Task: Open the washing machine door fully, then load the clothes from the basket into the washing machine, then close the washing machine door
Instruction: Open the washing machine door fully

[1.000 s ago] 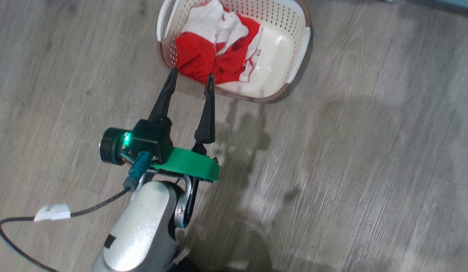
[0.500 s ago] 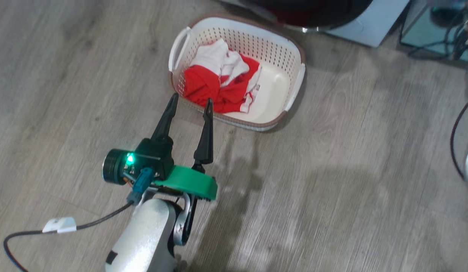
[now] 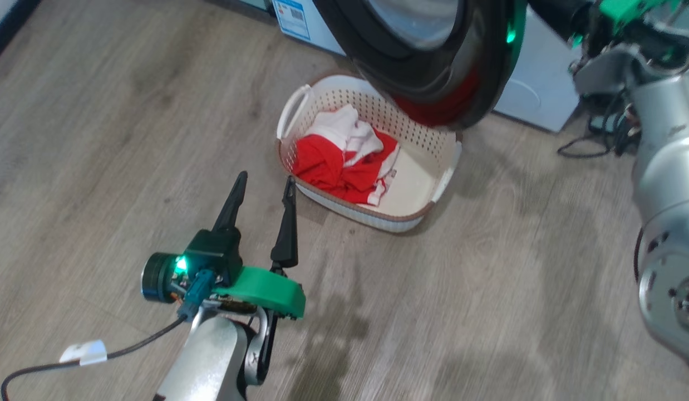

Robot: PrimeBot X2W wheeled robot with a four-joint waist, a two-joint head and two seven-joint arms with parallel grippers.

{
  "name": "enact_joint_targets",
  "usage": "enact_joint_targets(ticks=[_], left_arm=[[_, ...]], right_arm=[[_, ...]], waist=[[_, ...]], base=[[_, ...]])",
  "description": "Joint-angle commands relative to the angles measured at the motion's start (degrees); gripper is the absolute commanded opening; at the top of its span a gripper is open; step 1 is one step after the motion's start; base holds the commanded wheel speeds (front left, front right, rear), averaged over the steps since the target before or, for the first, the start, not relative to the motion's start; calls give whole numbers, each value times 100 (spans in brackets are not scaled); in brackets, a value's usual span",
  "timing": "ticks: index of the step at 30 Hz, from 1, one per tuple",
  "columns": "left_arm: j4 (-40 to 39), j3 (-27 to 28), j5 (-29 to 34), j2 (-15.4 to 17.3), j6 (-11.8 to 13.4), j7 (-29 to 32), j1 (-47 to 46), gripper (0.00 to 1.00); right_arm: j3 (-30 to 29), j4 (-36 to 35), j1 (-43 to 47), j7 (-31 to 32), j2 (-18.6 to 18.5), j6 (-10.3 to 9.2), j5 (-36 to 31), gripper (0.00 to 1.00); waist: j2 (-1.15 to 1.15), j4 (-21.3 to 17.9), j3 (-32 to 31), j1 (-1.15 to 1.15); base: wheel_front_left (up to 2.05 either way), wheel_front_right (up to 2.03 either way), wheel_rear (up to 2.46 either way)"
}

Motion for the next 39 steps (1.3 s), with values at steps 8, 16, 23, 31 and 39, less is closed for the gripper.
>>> enact_joint_targets(ticks=[8,16,23,31,39], left_arm=[[-147,426,70,65,-15,-55,136,100],[-114,604,105,65,-52,-55,292,100],[-89,723,138,65,-124,-55,363,100],[-154,809,160,65,-95,-55,422,100],[-118,948,245,65,-108,-55,554,100]], right_arm=[[513,-339,444,318,234,3,501,0],[1422,-417,877,350,236,3,1530,0],[2600,-742,1179,120,236,3,2500,0],[3651,-825,1235,-223,236,3,3353,0],[4295,-781,1295,-650,236,3,4011,0]], waist=[[0,347,-472,0],[0,625,-709,0],[0,864,-798,0],[0,939,-833,0],[0,859,-1074,0]], base=[[0,0,0],[0,0,0],[0,0,0],[0,0,0],[0,0,0]])
